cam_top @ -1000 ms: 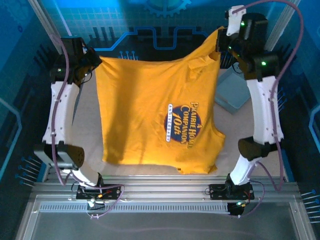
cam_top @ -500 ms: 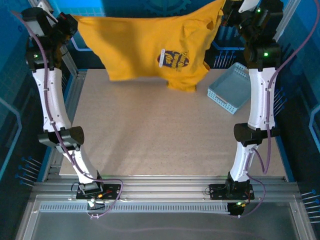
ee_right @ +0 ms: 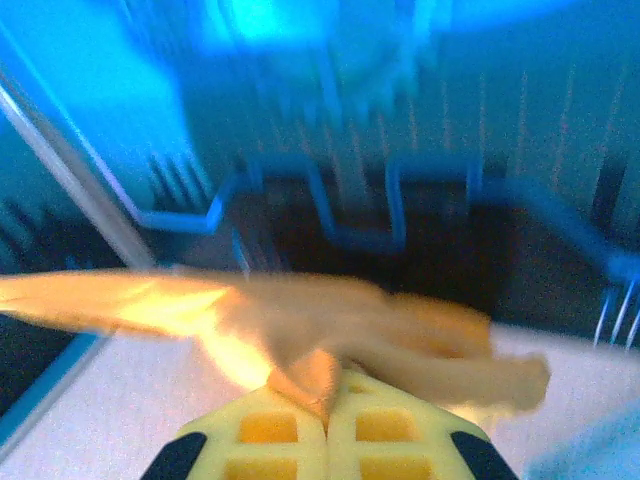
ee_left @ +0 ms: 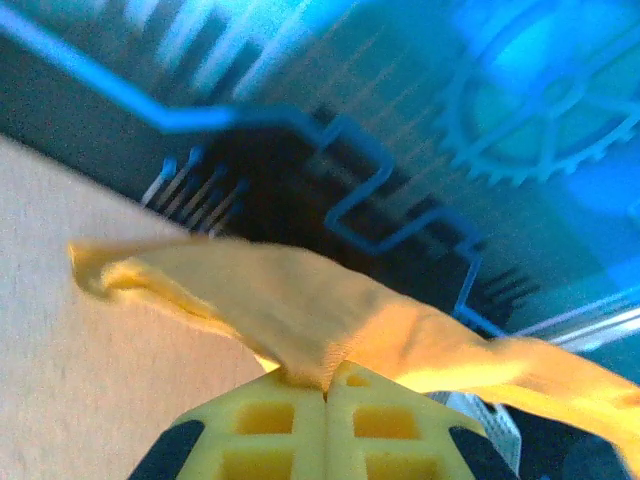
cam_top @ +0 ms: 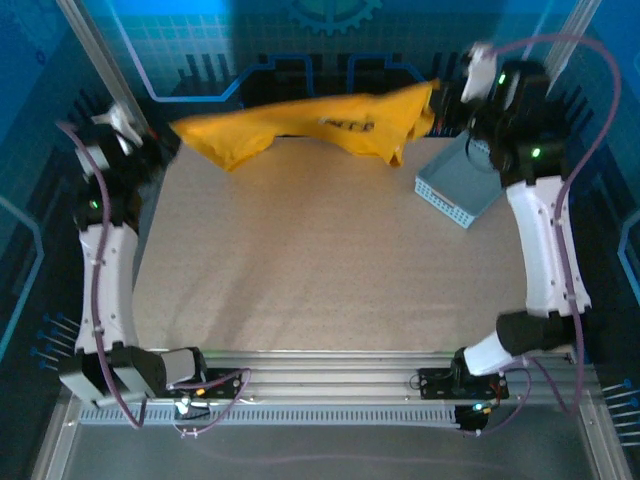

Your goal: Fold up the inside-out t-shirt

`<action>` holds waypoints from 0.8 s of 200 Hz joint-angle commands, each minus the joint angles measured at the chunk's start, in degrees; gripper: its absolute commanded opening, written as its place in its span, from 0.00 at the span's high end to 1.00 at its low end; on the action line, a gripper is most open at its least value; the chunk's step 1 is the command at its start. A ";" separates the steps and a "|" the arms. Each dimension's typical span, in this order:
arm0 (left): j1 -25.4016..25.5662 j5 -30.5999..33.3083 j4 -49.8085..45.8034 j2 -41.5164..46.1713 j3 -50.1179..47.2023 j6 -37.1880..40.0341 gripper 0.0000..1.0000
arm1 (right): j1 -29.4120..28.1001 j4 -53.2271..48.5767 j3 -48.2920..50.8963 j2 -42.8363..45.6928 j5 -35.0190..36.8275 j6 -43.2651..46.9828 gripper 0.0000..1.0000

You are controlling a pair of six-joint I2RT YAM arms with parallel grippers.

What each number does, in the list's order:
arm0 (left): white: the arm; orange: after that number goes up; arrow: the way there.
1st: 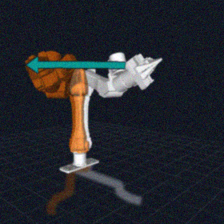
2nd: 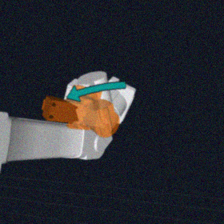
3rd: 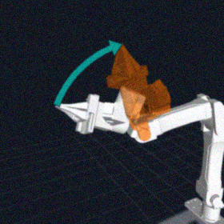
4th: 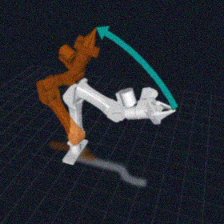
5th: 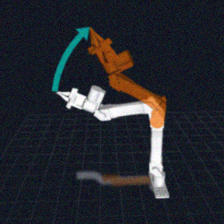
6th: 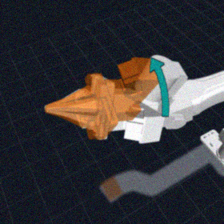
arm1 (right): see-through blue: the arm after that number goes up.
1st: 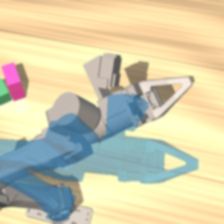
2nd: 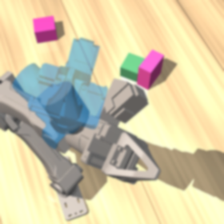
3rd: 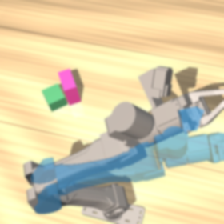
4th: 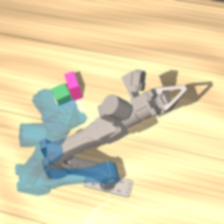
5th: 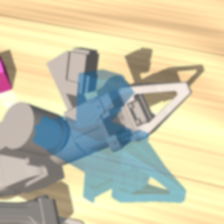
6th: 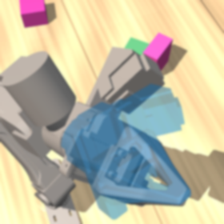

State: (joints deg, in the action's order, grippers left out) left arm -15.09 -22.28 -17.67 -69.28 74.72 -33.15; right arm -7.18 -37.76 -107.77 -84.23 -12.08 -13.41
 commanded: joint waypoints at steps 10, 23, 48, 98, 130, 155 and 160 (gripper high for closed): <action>1.42 -4.93 3.26 10.85 -20.41 -2.53 1.00 | -0.92 -1.54 24.63 13.51 -0.86 -5.26 1.00; 2.96 -3.84 -1.05 15.66 -26.19 -1.14 1.00 | -0.97 -4.92 31.12 17.12 -0.89 -7.28 1.00; 3.30 -0.96 -10.26 24.66 -33.38 -2.86 1.00 | -0.96 -15.09 41.28 23.74 3.87 -11.49 1.00; 7.50 5.72 -24.33 40.83 -43.45 -11.33 1.00 | 0.15 -27.46 55.81 36.56 8.49 -22.68 1.00; 9.05 15.22 -28.07 42.03 -42.43 -14.11 1.00 | 0.26 -23.95 58.27 36.80 5.62 -23.00 1.00; 9.06 17.09 -21.97 35.97 -43.45 -14.23 1.00 | -1.19 -19.20 52.21 27.40 7.16 -20.00 1.00; 9.03 18.31 -21.38 34.40 -43.26 -14.30 1.00 | -1.80 -18.60 50.39 25.36 8.49 -19.37 1.00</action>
State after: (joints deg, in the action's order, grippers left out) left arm -6.31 -10.68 -42.17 -29.15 31.81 -45.41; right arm -7.49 -61.67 -51.29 -50.96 -5.45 -34.09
